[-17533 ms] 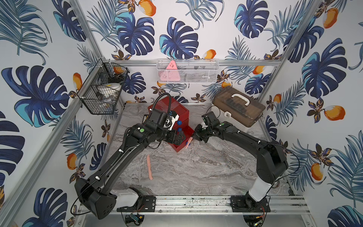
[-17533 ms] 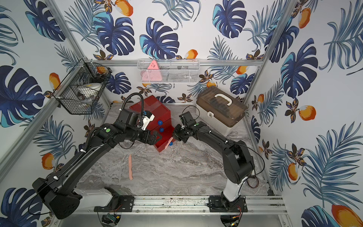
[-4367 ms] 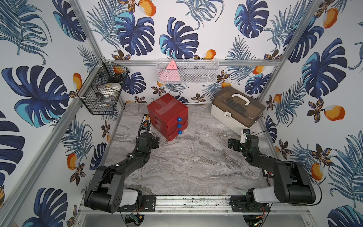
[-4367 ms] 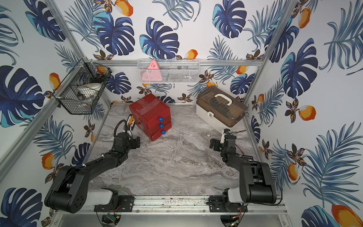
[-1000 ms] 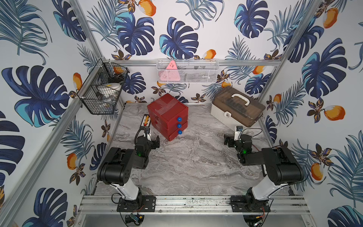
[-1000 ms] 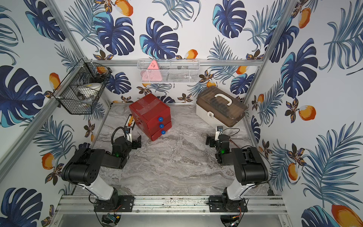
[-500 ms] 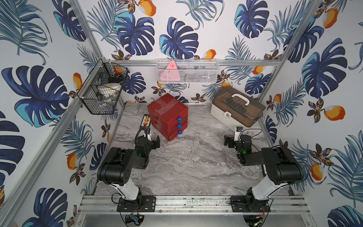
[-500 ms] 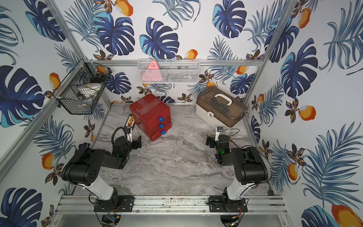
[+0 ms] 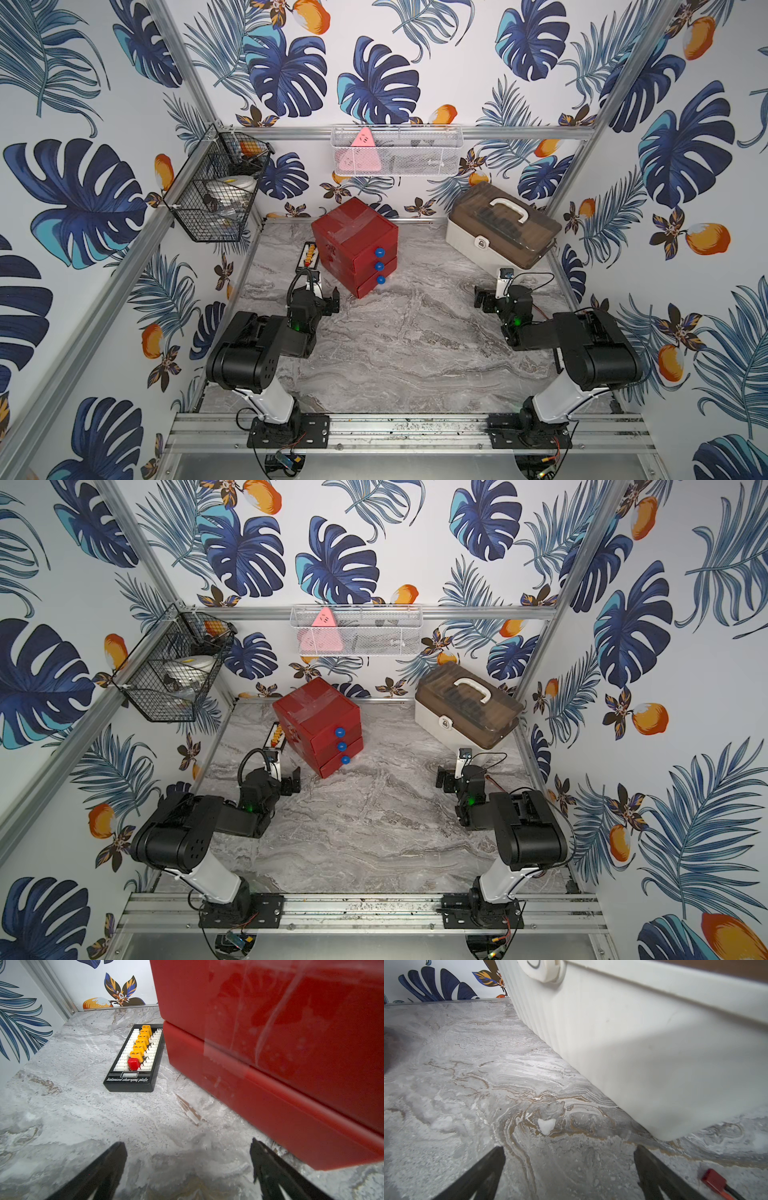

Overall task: Place the fruit knives into the drawer by color
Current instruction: Reset both arms

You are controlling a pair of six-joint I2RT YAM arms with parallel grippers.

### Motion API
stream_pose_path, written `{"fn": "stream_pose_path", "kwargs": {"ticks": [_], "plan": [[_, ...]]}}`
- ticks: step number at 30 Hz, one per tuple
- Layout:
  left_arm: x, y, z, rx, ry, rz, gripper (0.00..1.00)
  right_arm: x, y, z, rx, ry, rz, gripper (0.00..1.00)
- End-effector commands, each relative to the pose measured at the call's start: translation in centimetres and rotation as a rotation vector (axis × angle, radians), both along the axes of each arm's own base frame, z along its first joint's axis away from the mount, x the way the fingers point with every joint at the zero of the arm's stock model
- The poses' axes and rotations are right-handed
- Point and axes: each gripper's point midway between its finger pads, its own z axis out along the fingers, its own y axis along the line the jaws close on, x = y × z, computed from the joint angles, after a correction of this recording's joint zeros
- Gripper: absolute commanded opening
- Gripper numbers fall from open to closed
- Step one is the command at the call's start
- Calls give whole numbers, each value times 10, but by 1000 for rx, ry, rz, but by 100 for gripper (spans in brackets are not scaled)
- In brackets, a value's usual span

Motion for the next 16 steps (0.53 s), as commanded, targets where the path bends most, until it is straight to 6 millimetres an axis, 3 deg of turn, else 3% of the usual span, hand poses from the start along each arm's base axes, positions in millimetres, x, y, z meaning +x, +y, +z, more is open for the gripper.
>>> {"fn": "stream_pose_path", "kwargs": {"ticks": [1, 16], "plan": [[3, 2, 6, 9, -23, 12, 99, 2, 7, 8, 15, -33, 53, 100], [2, 3, 8, 20, -34, 22, 99, 2, 4, 7, 12, -30, 36, 100]]}}
